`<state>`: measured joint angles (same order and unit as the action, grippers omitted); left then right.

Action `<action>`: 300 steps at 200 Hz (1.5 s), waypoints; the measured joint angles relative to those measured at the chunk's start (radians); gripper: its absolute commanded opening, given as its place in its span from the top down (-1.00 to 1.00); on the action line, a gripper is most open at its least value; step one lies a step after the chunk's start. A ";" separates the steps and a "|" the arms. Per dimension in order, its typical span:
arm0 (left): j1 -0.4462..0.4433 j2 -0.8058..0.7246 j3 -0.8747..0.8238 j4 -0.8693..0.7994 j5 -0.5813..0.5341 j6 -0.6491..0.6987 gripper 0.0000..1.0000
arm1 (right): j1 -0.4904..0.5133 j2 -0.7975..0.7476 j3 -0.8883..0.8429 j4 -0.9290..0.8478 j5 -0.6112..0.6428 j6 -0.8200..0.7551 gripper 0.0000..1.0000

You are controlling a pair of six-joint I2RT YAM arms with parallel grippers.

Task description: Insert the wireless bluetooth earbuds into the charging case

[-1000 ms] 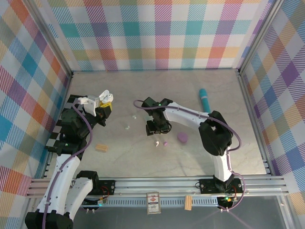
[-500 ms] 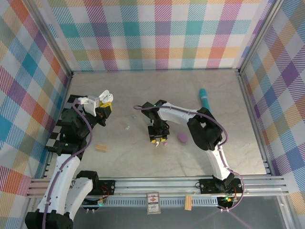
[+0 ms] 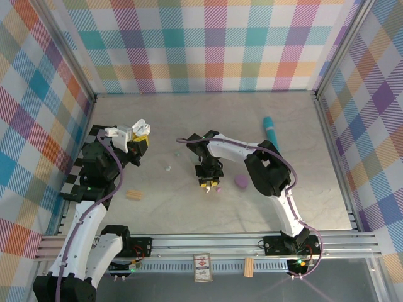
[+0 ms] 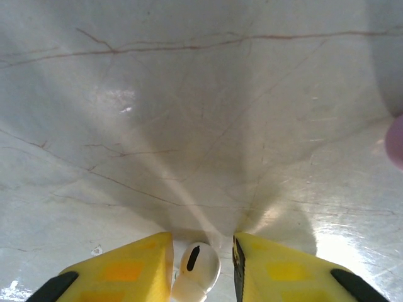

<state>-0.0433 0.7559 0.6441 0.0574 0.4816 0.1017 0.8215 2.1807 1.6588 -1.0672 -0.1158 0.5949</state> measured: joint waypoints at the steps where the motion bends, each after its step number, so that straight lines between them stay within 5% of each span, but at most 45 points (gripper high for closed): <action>1: 0.000 0.000 0.000 0.000 0.000 0.000 0.99 | 0.000 0.000 0.000 0.000 0.000 0.000 0.33; 238: 0.000 -0.013 0.000 0.000 0.000 0.000 0.99 | -0.004 -0.011 -0.028 0.012 -0.025 -0.008 0.36; 300: 0.000 -0.023 0.000 0.000 0.000 0.000 0.99 | -0.005 -0.013 -0.033 0.011 -0.016 -0.011 0.52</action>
<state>-0.0433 0.7326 0.6437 0.0574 0.4812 0.1017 0.8169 2.1674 1.6260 -1.0561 -0.1322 0.5838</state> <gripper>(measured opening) 0.198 0.250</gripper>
